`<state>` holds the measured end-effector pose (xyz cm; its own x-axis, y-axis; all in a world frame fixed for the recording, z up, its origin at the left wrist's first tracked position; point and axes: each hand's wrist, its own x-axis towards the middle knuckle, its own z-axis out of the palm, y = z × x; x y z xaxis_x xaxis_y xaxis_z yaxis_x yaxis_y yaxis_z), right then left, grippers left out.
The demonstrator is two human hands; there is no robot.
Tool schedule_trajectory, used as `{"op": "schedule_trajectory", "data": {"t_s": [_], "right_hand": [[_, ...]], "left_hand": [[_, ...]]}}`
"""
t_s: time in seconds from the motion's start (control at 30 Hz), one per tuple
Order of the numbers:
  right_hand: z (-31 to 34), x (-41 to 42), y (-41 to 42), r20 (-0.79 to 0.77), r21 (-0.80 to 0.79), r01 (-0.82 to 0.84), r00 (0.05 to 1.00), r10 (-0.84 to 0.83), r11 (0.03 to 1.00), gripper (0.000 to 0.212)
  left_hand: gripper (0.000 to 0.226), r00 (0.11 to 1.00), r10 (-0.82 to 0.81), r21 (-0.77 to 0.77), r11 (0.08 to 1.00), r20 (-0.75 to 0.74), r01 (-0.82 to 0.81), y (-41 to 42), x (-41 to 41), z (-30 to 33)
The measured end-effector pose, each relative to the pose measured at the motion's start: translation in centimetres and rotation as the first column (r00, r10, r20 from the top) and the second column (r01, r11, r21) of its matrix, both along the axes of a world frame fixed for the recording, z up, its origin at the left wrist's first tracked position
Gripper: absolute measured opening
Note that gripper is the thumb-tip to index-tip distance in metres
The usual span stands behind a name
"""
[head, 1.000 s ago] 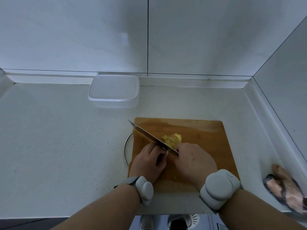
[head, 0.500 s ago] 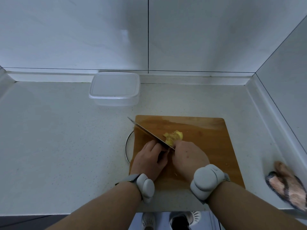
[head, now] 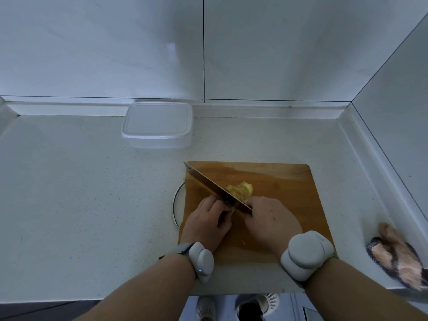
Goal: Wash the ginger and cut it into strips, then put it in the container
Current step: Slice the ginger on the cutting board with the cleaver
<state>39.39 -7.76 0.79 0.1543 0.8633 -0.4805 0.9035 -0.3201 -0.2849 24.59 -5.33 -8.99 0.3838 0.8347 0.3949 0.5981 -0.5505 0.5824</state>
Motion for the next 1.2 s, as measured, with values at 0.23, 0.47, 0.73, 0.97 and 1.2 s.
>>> {"op": "schedule_trajectory", "data": {"t_s": [0.23, 0.47, 0.73, 0.97, 1.2], "right_hand": [[0.4, 0.0, 0.0, 0.031, -0.016, -0.009, 0.999, 0.009, 1.000, 0.015], [-0.2, 0.0, 0.0, 0.027, -0.019, -0.005, 1.000, 0.005, 1.000, 0.016], [0.7, -0.3, 0.1, 0.031, -0.026, -0.002, 1.000, 0.002, 1.000, 0.013], [0.1, -0.7, 0.2, 0.047, -0.037, 0.011, 0.999, -0.010, 0.999, 0.014], [-0.8, -1.3, 0.7, 0.042, -0.022, 0.003, 0.999, -0.002, 1.000, 0.017]], "left_hand": [[0.012, 1.000, -0.002, -0.012, 1.000, 0.013, 0.002, 0.0, 0.0, -0.2], [0.014, 1.000, 0.005, 0.020, 1.000, -0.003, -0.005, 0.1, 0.0, 0.1], [0.013, 1.000, 0.005, 0.001, 1.000, 0.014, -0.005, 0.1, -0.1, -0.3], [0.015, 1.000, 0.005, 0.025, 1.000, 0.007, -0.005, 0.2, 0.0, -0.5], [0.013, 1.000, 0.009, 0.041, 0.999, 0.002, -0.009, 0.2, 0.1, -0.2]]}}
